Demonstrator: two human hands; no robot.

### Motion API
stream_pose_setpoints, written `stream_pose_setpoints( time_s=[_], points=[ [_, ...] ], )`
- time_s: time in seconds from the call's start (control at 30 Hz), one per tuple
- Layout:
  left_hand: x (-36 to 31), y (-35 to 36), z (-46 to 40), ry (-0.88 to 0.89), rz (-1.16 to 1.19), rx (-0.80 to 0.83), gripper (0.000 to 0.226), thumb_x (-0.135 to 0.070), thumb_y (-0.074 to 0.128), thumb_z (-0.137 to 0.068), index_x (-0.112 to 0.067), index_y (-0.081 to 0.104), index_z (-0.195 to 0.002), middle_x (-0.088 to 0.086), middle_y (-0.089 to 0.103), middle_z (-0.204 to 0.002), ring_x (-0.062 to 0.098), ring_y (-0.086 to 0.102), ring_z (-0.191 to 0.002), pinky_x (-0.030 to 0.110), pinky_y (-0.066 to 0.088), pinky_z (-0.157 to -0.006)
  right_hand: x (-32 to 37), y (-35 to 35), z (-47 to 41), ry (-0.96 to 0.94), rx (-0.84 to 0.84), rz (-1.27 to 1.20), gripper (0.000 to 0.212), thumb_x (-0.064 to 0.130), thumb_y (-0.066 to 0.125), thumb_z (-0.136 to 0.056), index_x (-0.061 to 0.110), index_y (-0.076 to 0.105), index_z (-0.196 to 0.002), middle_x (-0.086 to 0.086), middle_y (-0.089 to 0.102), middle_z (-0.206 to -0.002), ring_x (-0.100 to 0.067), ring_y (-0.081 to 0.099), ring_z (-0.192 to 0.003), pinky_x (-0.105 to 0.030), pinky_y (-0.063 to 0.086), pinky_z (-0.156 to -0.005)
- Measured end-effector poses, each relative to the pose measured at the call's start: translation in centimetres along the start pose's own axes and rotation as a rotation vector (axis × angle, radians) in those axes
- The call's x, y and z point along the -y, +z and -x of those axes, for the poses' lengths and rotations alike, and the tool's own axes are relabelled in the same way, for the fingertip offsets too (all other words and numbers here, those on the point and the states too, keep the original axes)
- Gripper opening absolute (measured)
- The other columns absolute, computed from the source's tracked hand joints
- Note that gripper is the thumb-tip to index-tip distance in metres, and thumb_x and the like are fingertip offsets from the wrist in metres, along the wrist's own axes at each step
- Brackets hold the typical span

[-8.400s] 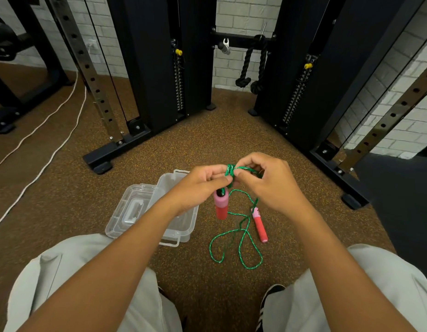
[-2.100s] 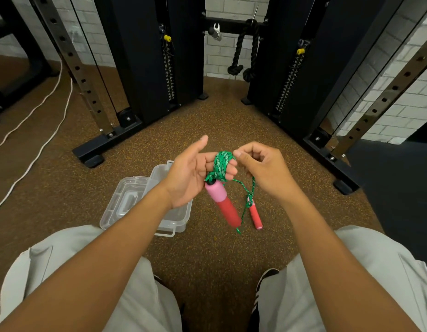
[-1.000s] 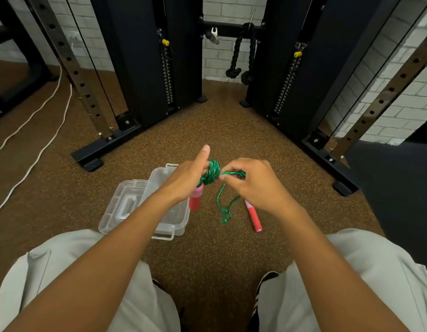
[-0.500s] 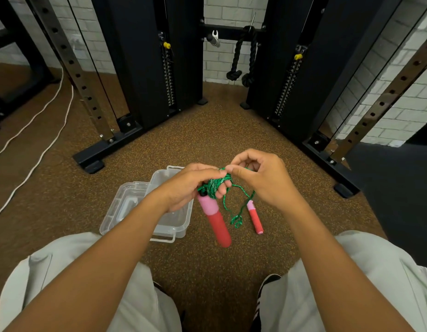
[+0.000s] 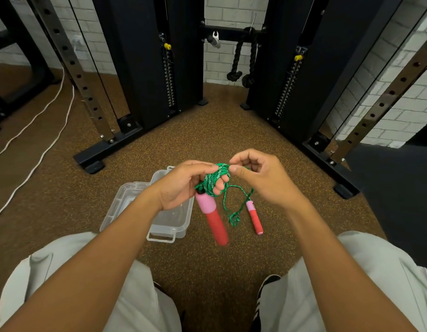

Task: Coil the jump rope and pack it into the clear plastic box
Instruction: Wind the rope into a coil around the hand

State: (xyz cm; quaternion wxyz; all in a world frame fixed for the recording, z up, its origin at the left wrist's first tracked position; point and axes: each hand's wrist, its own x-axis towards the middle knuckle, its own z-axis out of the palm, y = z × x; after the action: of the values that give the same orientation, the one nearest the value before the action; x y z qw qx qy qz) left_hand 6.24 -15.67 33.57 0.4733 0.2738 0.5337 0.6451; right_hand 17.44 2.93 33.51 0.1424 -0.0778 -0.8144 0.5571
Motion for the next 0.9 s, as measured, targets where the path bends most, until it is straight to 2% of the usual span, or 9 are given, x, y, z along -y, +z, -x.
stream_pose_setpoints(
  time_s=[0.1,0.17,0.23,0.37,0.43,0.53,0.63,0.73,0.9],
  points=[
    [0.0,0.0,0.1,-0.016,-0.059,-0.011,0.027,-0.014,0.053,-0.094,0.004,0.072,-0.1,0.006,0.072,-0.074,0.014,0.065,-0.068,0.022,0.054,-0.07,-0.4,-0.3,-0.1,0.036,0.098,0.222,0.014,0.036,0.07,-0.092,0.028,0.075,-0.103,0.004,0.074,-0.087,-0.019,0.067,-0.076,-0.039,0.054,-0.074],
    [-0.1,0.1,0.2,-0.023,-0.074,-0.019,0.026,-0.014,0.054,-0.093,0.003,0.073,-0.098,0.005,0.071,-0.073,0.014,0.064,-0.066,0.021,0.054,-0.069,-0.4,-0.3,0.1,0.041,0.115,0.254,0.015,0.041,0.069,-0.093,0.028,0.076,-0.096,0.007,0.068,-0.072,-0.012,0.052,-0.062,-0.033,0.043,-0.062],
    [-0.3,-0.1,0.2,-0.035,-0.064,-0.041,0.024,-0.017,0.057,-0.089,-0.004,0.077,-0.09,0.006,0.07,-0.074,0.014,0.064,-0.066,0.021,0.054,-0.068,-0.1,-0.4,0.2,0.078,0.087,0.143,0.02,0.041,0.07,-0.093,0.021,0.075,-0.091,0.001,0.061,-0.072,-0.011,0.047,-0.063,-0.031,0.038,-0.061],
    [-0.5,-0.2,0.3,-0.038,-0.092,-0.027,0.025,-0.016,0.056,-0.093,-0.008,0.078,-0.083,0.008,0.066,-0.073,0.013,0.061,-0.062,0.022,0.053,-0.066,0.4,-1.1,0.2,0.128,0.068,-0.091,0.012,0.024,0.066,-0.098,0.018,0.073,-0.091,-0.007,0.047,-0.075,-0.019,0.038,-0.064,-0.029,0.031,-0.06],
    [-0.8,0.0,0.4,-0.035,-0.073,-0.049,0.029,-0.013,0.05,-0.096,-0.003,0.073,-0.082,0.007,0.065,-0.069,0.012,0.058,-0.058,0.021,0.052,-0.062,0.2,-1.2,0.1,0.141,0.075,-0.14,0.012,0.009,0.065,-0.097,0.018,0.073,-0.095,0.001,0.052,-0.073,-0.013,0.039,-0.06,-0.028,0.031,-0.058],
    [-0.9,0.1,0.5,-0.049,-0.039,-0.065,0.03,-0.011,0.046,-0.097,0.0,0.069,-0.081,0.003,0.066,-0.063,0.011,0.056,-0.054,0.021,0.051,-0.06,0.1,-0.7,0.1,0.138,0.065,-0.146,0.011,0.008,0.065,-0.098,0.016,0.072,-0.096,0.007,0.058,-0.074,-0.01,0.04,-0.062,-0.027,0.031,-0.056],
    [-0.8,-0.1,0.5,-0.063,0.076,-0.07,0.022,-0.019,0.054,-0.086,-0.002,0.067,-0.081,0.006,0.066,-0.067,0.012,0.056,-0.053,0.032,0.049,-0.077,-0.4,-0.2,0.0,0.155,0.019,-0.106,0.015,0.017,0.06,-0.102,0.015,0.073,-0.093,0.006,0.063,-0.076,-0.01,0.047,-0.065,-0.026,0.038,-0.055],
    [-0.9,-0.4,0.4,-0.035,0.16,-0.085,0.02,-0.019,0.054,-0.086,-0.001,0.062,-0.088,0.005,0.068,-0.069,0.011,0.058,-0.053,0.047,0.036,-0.095,-0.9,0.3,-0.1,0.182,0.034,-0.048,0.033,0.03,0.051,-0.107,0.017,0.072,-0.085,0.005,0.062,-0.073,-0.011,0.053,-0.067,-0.027,0.043,-0.058],
    [-1.1,-0.3,0.3,0.042,0.171,-0.154,0.024,-0.02,0.058,-0.086,0.0,0.065,-0.096,0.005,0.071,-0.075,0.011,0.061,-0.059,0.023,0.055,-0.065,-1.1,1.2,0.0,0.193,0.003,-0.009,0.048,0.038,0.041,-0.109,0.015,0.063,-0.073,0.005,0.047,-0.055,-0.012,0.038,-0.051,-0.027,0.032,-0.051]
  ],
)
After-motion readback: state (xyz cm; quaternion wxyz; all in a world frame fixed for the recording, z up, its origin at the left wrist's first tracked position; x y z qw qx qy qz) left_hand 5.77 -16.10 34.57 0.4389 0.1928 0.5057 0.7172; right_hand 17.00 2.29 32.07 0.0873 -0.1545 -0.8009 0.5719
